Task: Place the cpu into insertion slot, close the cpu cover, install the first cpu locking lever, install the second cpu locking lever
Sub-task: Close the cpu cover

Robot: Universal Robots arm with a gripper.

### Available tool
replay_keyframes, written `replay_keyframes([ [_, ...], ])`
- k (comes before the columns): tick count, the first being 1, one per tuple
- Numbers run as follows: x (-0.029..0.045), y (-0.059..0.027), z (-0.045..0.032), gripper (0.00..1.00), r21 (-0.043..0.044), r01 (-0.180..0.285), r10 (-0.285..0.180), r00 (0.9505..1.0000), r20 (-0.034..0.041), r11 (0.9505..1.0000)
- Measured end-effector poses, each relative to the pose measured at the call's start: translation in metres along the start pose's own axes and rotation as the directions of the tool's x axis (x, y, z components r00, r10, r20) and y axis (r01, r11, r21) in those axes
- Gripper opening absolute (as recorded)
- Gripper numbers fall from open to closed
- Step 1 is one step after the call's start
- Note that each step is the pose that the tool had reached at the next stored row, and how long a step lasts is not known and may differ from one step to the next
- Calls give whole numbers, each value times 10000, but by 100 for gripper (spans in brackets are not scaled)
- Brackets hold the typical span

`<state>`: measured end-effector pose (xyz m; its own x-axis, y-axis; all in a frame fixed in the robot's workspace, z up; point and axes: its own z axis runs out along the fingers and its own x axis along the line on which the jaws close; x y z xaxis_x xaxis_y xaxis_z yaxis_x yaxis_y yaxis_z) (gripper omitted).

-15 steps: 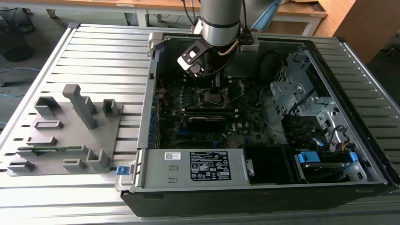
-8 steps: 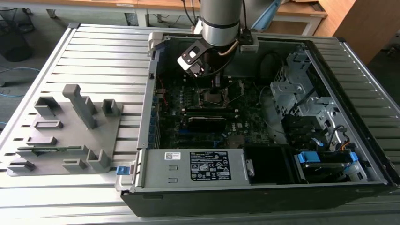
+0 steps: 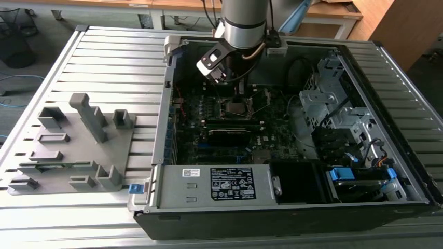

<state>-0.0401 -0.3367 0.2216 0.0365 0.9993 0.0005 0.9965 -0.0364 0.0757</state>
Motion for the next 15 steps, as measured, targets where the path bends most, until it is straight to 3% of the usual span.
replay_keyframes([
  [10,0,16,-214,11,0,1,-1,10000,-1,10000],
  [15,0,20,-261,11,1,1,-1,10000,1,10000],
])
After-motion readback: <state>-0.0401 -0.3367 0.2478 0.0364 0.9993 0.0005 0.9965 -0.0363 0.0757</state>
